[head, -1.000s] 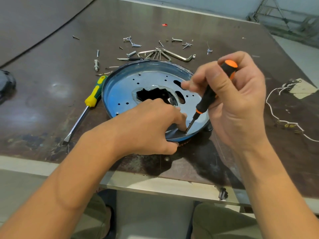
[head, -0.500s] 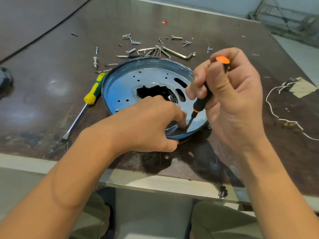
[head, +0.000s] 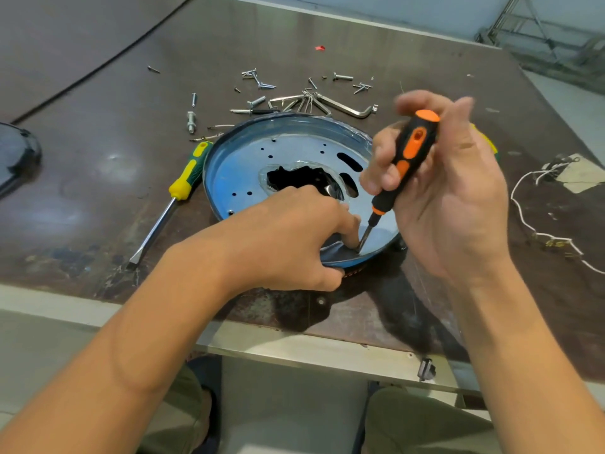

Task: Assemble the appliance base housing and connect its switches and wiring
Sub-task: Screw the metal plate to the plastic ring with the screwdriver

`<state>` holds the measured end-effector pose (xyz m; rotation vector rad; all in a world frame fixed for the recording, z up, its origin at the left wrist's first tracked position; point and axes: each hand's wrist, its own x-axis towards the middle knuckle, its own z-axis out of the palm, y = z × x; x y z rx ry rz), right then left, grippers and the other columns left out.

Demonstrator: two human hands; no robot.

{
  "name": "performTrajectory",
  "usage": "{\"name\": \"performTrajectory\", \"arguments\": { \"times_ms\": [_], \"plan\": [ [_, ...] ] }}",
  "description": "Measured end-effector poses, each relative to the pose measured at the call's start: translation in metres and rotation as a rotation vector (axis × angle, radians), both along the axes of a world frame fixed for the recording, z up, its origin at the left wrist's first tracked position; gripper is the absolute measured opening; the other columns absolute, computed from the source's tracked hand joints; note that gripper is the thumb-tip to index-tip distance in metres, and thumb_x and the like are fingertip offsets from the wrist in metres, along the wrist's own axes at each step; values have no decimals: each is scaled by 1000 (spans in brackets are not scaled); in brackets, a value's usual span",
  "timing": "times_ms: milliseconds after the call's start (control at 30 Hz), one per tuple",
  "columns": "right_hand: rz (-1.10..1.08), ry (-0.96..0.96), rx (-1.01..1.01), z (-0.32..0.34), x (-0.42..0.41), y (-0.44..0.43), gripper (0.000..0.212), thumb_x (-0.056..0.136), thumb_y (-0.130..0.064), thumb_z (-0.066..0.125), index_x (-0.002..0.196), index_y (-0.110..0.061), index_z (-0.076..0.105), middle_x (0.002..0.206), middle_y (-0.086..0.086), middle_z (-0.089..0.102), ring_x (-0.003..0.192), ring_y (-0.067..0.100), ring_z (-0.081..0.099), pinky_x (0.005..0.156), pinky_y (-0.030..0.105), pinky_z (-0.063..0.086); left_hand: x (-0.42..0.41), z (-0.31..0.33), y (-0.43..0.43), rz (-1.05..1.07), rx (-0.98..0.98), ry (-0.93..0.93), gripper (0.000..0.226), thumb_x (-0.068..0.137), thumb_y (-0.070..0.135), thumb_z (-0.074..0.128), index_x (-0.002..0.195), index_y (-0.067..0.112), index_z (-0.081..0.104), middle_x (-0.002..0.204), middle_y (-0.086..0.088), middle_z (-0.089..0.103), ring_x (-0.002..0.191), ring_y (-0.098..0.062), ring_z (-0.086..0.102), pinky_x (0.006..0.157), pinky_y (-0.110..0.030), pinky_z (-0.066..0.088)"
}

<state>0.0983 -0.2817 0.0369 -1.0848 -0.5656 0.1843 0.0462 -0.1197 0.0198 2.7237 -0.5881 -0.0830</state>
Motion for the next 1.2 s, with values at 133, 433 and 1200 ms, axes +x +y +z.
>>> {"name": "performTrajectory", "arguments": {
  "times_ms": [133, 433, 1200],
  "plan": [
    [2, -79, -55, -2, -3, -2, 27, 107, -16, 37, 103, -3, 61, 89, 9, 67, 76, 24, 63, 78, 42, 54, 1, 1, 0, 4, -25, 17, 46, 73, 48, 62, 116, 35, 67, 121, 9, 68, 112, -14, 62, 91, -40, 53],
    [-32, -68, -1, -3, -3, 8, 29, 96, -36, 49, 106, -9, 56, 78, 5, 61, 60, 16, 49, 65, 38, 46, -1, 2, -2, -1, -12, -3, 41, 75, 45, 65, 115, 34, 68, 116, 14, 67, 101, -12, 62, 89, -39, 52],
    [-42, -58, -1, 0, -9, 5, 18, 87, -20, 63, 99, -7, 57, 85, 5, 73, 77, 25, 72, 77, 38, 55, -1, 1, 0, -13, -15, 0, 43, 76, 45, 65, 117, 33, 67, 121, 11, 67, 113, -15, 61, 93, -40, 50]
  ]
}}
